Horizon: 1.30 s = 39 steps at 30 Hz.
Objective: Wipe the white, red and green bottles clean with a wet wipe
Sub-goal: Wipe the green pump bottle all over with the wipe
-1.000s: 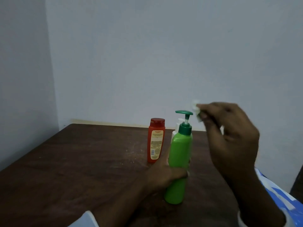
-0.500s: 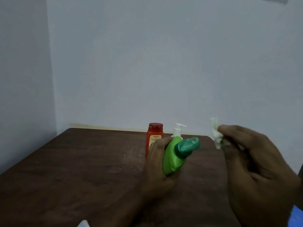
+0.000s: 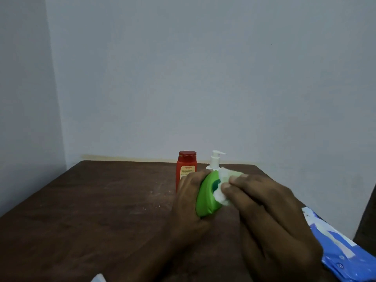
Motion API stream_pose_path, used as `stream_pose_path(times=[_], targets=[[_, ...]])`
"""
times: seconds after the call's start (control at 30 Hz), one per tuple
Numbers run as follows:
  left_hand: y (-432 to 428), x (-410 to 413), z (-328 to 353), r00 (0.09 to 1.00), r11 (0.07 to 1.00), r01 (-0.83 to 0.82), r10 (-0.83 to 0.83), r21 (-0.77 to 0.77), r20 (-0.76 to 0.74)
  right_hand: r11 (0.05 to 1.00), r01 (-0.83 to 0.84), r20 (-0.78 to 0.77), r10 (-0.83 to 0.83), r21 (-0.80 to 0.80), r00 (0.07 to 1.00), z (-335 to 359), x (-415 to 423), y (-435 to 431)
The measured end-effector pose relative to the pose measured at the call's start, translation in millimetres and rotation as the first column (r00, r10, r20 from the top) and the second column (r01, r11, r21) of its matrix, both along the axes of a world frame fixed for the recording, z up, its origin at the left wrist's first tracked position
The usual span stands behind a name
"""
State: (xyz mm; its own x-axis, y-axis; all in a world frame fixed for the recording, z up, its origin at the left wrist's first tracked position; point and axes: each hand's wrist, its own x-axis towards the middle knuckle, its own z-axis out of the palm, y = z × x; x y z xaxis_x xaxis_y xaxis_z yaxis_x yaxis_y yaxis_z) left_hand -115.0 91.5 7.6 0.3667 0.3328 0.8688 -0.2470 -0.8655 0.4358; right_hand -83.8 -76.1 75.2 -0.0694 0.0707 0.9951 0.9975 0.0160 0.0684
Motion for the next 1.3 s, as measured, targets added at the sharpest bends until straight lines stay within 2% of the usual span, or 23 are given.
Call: stream_pose_path(times=[0.13,0.23,0.3,0.37,0.53,0.63,0.7,0.8,0.87,1.0,1.1,1.17,1.23,1.3], targets=[[3,4,-3,0.999,1.000,-0.011,0.012,0.008,-0.042,1.000,0.027,-0.078,-0.028,-0.012,0.997,1,17,-3],[3,4,-4,1.000,1.000,-0.003,0.003,0.009,-0.010,0.999,0.030,-0.002,-0.029,0.033,1.000,-2,10,1],[3,4,-4,1.000,1.000,-0.001,0.001,0.012,-0.018,1.000,0.022,0.029,-0.022,0.006,0.999,-2,11,1],[3,4,-3,0.999,1.000,0.001,-0.001,0.008,-0.044,0.999,0.037,-0.021,-0.037,-0.016,0.999,0,22,-3],[2,2,-1,0.998,1.000,0.008,-0.008,0.005,-0.066,0.977,0.194,-0.147,-0.205,-0.088,0.968,2,44,-7],[2,2,-2,0.995,1.000,0.015,-0.013,0.019,-0.100,0.986,0.142,-0.227,-0.158,-0.085,0.961,5,49,-16],[2,3,-2,0.995,0.999,0.020,-0.017,0.028,-0.103,0.995,0.077,-0.204,-0.089,-0.067,0.975,8,40,-20],[1,4,-3,0.998,0.999,0.027,-0.026,0.026,-0.059,0.995,-0.011,-0.058,0.006,-0.100,0.998,10,26,-16],[0,4,-2,0.999,0.999,0.035,-0.035,0.009,-0.039,0.986,-0.006,-0.003,0.005,-0.167,1.000,9,29,-14],[3,3,-1,0.999,1.000,0.021,-0.021,-0.009,-0.050,0.983,0.085,-0.079,-0.099,-0.165,0.992,12,39,-17],[0,4,-1,0.998,0.998,0.056,-0.056,-0.008,-0.031,0.996,0.038,0.023,-0.036,-0.086,0.999,9,21,-12],[1,4,-5,0.998,0.998,0.057,-0.057,-0.010,-0.022,0.990,0.036,0.064,-0.027,-0.139,0.998,8,18,-8],[3,4,-5,0.998,0.999,0.043,-0.044,-0.018,-0.037,0.978,0.086,-0.035,-0.095,-0.191,0.995,11,34,-6],[7,3,-4,0.995,0.994,0.045,-0.054,-0.100,-0.085,0.964,0.123,-0.127,-0.156,-0.237,0.980,15,51,-4]])
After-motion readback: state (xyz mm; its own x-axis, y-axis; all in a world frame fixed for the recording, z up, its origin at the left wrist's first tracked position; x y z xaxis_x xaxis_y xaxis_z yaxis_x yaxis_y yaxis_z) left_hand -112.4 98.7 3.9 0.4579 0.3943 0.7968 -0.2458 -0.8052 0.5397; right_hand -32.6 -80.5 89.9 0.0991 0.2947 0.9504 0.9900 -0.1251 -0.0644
